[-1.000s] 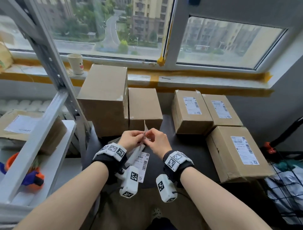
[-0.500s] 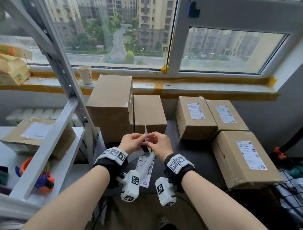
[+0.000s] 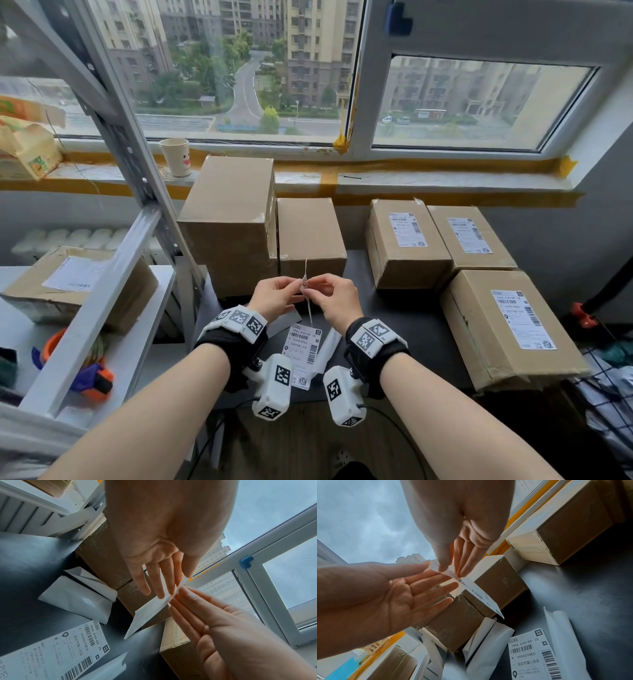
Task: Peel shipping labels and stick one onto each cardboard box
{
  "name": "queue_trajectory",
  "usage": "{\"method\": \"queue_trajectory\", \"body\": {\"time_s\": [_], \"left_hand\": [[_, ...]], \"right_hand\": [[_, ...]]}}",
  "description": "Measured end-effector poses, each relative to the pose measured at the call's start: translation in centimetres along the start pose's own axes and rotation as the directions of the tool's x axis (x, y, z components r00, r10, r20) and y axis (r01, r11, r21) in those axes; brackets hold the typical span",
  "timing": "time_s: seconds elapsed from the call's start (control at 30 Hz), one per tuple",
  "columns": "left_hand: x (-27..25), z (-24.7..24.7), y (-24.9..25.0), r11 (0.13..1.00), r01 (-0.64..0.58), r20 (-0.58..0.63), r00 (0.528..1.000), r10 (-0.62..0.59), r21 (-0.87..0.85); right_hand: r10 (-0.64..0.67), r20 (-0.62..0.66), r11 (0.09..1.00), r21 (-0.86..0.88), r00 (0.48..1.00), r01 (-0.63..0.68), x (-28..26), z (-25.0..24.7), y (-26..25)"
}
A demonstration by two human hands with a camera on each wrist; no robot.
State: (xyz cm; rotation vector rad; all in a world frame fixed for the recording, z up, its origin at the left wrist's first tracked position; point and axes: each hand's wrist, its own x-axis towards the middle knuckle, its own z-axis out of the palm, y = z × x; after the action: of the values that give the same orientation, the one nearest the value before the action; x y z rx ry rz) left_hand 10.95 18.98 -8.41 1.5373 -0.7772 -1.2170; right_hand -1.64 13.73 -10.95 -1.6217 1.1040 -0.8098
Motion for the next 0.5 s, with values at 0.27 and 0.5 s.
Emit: {"method": "queue_trajectory", "body": {"time_s": [0.27,0.5], "left_hand": [[0.27,-0.14,-0.05,1.000,-0.015,0.001,1.000,0.015,-0.023],[0.38,-0.42,-0.29,0.999,-0.031,-0.001,1.000,0.031,0.013]], "right_hand": [[0.022,-0.008,1.000,0.016,1.000,-0.022,0.80,0.31,0.75],[0.048,0.013,0.997,0.065,0.999,-0.049,1.02,0.55,0.94]]}}
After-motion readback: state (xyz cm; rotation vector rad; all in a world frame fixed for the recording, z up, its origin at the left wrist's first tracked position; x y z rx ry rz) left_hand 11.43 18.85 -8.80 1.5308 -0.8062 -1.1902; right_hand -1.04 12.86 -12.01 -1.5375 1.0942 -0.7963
